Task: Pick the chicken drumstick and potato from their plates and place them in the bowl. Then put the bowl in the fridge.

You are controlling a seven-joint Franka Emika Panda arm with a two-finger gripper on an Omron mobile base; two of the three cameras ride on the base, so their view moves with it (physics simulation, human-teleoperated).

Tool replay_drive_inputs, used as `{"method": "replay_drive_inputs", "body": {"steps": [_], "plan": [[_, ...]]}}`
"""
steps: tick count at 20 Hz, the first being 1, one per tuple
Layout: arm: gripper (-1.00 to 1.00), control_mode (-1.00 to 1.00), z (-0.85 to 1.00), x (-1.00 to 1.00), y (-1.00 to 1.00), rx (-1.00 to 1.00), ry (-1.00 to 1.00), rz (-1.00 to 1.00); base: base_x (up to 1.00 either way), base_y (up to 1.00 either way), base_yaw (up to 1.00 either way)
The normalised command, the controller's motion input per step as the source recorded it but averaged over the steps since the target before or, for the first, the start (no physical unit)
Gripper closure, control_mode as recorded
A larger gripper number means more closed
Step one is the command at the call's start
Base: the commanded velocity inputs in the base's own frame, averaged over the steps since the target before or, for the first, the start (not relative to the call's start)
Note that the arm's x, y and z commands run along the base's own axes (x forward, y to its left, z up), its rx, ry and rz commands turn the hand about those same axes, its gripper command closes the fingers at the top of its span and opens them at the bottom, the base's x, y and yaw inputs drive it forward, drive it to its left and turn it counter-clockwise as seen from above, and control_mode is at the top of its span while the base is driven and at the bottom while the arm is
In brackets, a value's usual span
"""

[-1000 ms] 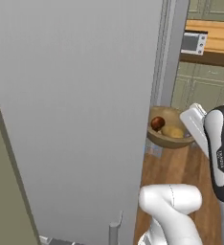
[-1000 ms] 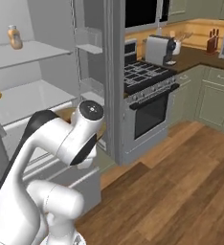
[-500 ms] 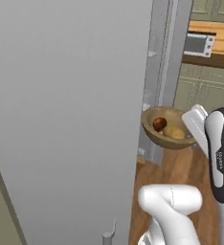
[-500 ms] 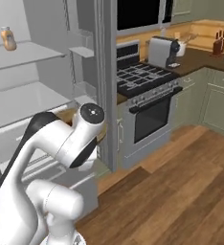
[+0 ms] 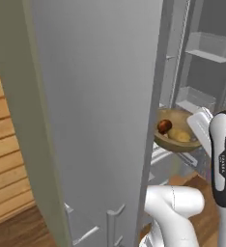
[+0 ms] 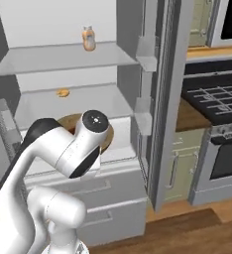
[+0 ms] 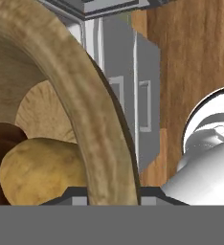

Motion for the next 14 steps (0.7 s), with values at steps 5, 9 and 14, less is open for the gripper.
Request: {"method": "replay_drive_inputs", "body": {"steps": [5, 9, 14], "plan": [[1.00, 1.00, 0.00, 0.00, 0.00, 0.00, 0.00, 0.00, -0.25, -0.67, 0.72], [1.00, 1.00, 0.00, 0.00, 0.00, 0.00, 0.00, 0.00, -0.11, -0.34, 0.45], [1.00, 1.00, 0.00, 0.00, 0.00, 0.00, 0.00, 0.00, 0.25, -0.58, 0.26]]}}
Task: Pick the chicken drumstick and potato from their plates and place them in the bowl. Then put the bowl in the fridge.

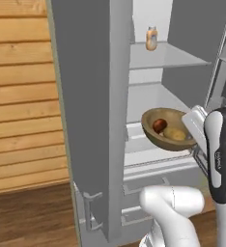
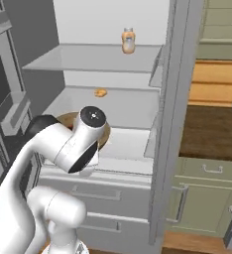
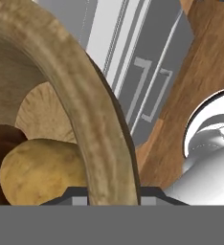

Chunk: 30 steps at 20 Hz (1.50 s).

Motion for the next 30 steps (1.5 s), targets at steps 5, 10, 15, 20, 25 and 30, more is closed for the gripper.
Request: {"method": "replay_drive_inputs", "body": {"steps": [5, 10, 15, 20, 25, 30], "plan": [[1.00, 1.00, 0.00, 0.00, 0.00, 0.00, 0.00, 0.00, -0.11, -0.40, 0.10], [1.00, 1.00, 0.00, 0.00, 0.00, 0.00, 0.00, 0.00, 0.74, 0.09, 0.00], [1.00, -1.00, 0.00, 0.21, 0.00, 0.00, 0.00, 0.00, 0.41, -0.07, 0.01], [1.00, -1.00, -0.09, 0.95, 0.04, 0.00, 0.00, 0.00, 0.00, 0.00, 0.00], [1.00, -1.00, -0.24, 0.95, 0.00, 0.00, 0.00, 0.02, 0.00, 0.00, 0.00], [1.00, -1.00, -0.27, 0.78, 0.00, 0.00, 0.00, 0.00, 0.00, 0.00, 0.00]]}}
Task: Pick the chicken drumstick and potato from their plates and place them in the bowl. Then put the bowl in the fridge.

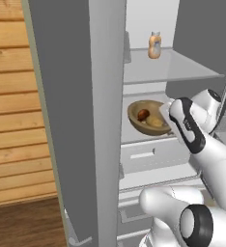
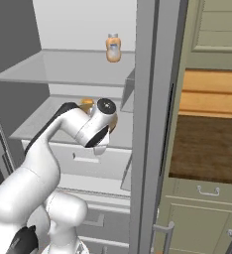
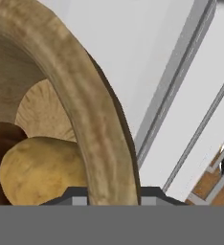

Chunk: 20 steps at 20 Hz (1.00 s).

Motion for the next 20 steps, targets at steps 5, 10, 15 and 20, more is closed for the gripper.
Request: {"method": "replay_drive_inputs", "body": {"steps": [5, 10, 15, 20], "plan": [[1.00, -1.00, -0.35, 0.49, 0.00, 0.00, 0.00, 0.00, 0.00, 0.00, 0.00], [-1.00, -1.00, -0.15, 0.12, 0.06, 0.00, 0.00, 0.00, 0.00, 0.00, 0.00], [-1.00, -1.00, 0.00, -0.11, 0.02, 0.00, -0.18, 0.00, 0.00, 0.00, 0.00], [-1.00, -1.00, 0.20, -0.39, 0.05, 0.00, -0.26, 0.00, 0.00, 0.00, 0.00]]}}
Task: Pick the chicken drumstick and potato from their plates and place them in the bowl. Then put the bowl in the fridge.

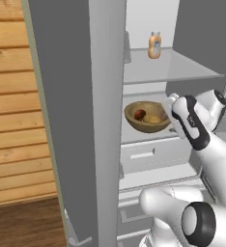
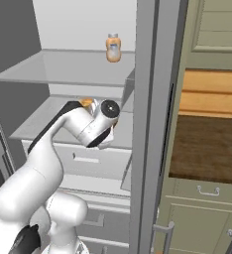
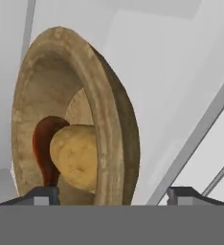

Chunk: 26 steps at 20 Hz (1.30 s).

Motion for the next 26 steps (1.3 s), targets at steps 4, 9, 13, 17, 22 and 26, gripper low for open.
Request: {"method": "replay_drive_inputs", "body": {"steps": [4, 9, 13, 17, 22, 26], "plan": [[-1.00, -1.00, 0.71, -0.89, 0.11, -0.04, -0.11, 0.00, 0.00, 0.00, 0.00], [-1.00, -1.00, 1.00, -1.00, 0.09, -0.13, -0.02, 0.00, 0.00, 0.00, 0.00], [-1.00, -1.00, 0.99, -1.00, 0.23, -0.16, -0.07, 0.00, 0.00, 0.00, 0.00], [-1.00, -1.00, 0.73, -0.99, 0.14, -0.18, -0.09, 0.04, 0.00, 0.00, 0.00], [-1.00, -1.00, 0.50, -0.68, 0.00, -0.12, -0.02, 0.08, 0.00, 0.00, 0.00], [-1.00, -1.00, 0.00, 0.19, 0.00, -0.12, -0.01, 0.13, 0.00, 0.00, 0.00]]}}
